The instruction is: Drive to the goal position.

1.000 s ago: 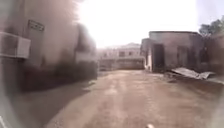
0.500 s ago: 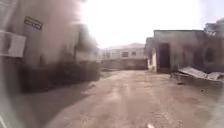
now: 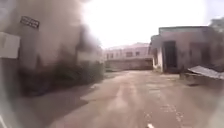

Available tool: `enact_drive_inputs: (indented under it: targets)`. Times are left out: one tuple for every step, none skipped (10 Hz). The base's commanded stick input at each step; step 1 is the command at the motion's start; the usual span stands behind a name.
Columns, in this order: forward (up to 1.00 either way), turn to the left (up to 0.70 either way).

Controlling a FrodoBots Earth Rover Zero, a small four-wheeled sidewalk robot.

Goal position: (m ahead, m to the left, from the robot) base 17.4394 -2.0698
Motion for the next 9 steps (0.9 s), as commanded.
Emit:
enact_drive_inputs:
  targets:
    - [0.70,-0.34]
    - [0.70,-0.34]
    - [0.70,-0.34]
    - [0.70,-0.34]
    - [0.70,-0.34]
    - [0.70,-0.34]
    - [0.70,-0.34]
    - [0.70,-0.34]
    - [0.70,-0.34]
